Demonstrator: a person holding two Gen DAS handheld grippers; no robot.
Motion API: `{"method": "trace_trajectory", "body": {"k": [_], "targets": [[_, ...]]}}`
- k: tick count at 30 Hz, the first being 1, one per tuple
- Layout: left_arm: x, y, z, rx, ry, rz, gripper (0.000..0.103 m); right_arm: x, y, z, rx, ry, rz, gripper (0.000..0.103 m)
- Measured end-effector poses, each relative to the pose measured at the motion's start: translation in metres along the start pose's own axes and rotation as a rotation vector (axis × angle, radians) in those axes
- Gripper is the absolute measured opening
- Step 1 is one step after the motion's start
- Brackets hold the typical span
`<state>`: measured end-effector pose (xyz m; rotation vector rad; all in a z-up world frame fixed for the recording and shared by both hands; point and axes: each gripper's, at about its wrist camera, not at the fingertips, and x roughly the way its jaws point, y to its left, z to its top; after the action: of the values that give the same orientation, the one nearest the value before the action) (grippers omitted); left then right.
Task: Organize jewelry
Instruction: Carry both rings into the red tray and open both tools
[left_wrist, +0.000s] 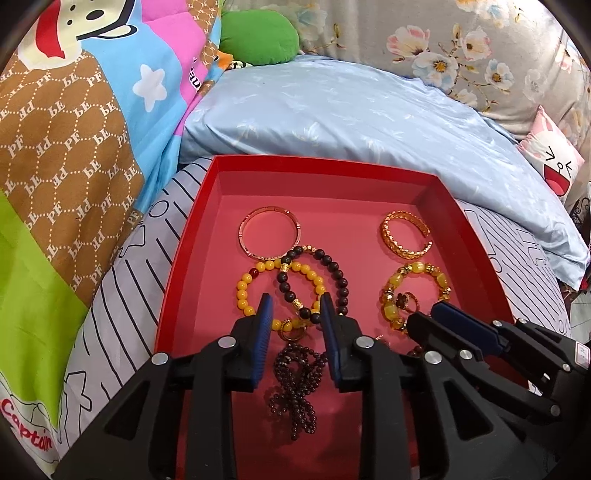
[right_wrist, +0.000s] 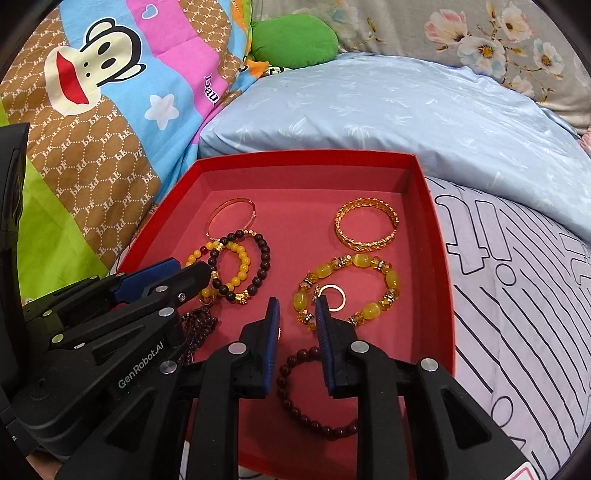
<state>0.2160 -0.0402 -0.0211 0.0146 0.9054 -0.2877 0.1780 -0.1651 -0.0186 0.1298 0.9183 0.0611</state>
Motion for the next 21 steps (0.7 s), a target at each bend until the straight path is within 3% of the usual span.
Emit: {"method": "trace_trajectory", "body": {"k": [6, 11, 19, 21], "targets": [[-0.011, -0.001, -0.002, -0.003, -0.004, 0.005, 0.026, -0.015, -0.001, -0.004, 0.013, -0.018, -0.024, 0.03], [-0.024, -0.003, -0.006, -0.007, -0.014, 0.026, 0.035, -0.03, -0.001, -0.008, 0.017, -0.029, -0.036, 0.031], [-0.045, -0.009, -0.019, -0.006, -0.015, 0.035, 0.037, -0.051, 0.0, -0.023, 0.013, -0.043, -0.058, 0.035], [-0.05, -0.01, -0.023, -0.005, -0.016, 0.052, 0.045, -0.057, -0.001, -0.029, 0.019, -0.045, -0.065, 0.035]]}}
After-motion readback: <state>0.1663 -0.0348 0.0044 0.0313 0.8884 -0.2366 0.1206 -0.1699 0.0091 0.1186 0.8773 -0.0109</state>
